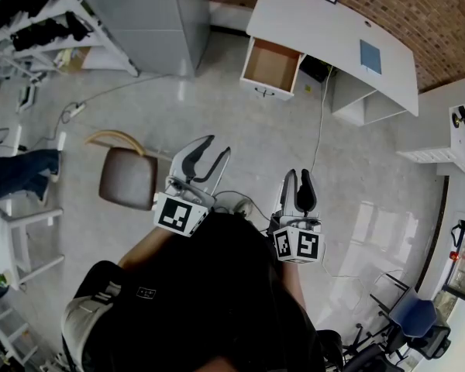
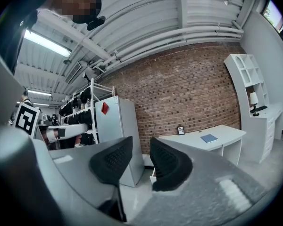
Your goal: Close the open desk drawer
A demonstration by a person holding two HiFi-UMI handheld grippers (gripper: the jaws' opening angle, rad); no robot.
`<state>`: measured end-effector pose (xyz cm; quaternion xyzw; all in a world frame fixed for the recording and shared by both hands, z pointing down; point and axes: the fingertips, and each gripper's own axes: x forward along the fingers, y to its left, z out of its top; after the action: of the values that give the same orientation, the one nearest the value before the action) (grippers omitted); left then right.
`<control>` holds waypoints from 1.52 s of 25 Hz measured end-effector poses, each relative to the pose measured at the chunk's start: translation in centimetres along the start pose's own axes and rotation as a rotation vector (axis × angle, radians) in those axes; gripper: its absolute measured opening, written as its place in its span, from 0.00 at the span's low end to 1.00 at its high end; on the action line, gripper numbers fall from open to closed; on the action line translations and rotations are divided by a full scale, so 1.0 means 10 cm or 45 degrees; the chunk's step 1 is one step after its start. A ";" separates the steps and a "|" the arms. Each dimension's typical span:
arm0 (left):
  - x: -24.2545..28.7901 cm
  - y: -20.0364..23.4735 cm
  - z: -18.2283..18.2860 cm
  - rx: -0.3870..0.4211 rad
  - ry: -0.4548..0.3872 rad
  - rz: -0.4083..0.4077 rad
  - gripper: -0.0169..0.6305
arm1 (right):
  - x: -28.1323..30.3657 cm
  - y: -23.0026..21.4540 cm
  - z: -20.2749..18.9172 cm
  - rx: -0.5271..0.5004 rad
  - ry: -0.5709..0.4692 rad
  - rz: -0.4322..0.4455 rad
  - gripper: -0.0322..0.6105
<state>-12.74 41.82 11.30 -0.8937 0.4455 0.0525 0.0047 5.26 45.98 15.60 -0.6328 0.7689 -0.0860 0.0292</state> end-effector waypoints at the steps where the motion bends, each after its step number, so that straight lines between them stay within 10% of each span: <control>1: 0.00 0.01 0.00 0.000 0.000 -0.002 0.27 | 0.01 0.01 -0.01 -0.001 0.002 -0.001 0.24; 38: 0.03 1.06 -0.23 -0.030 0.046 -0.084 0.27 | 0.95 0.64 -0.19 0.027 -0.007 -0.063 0.24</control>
<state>-20.83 35.07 13.99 -0.9087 0.4153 0.0415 -0.0121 -3.11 38.00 16.97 -0.6515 0.7521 -0.0931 0.0358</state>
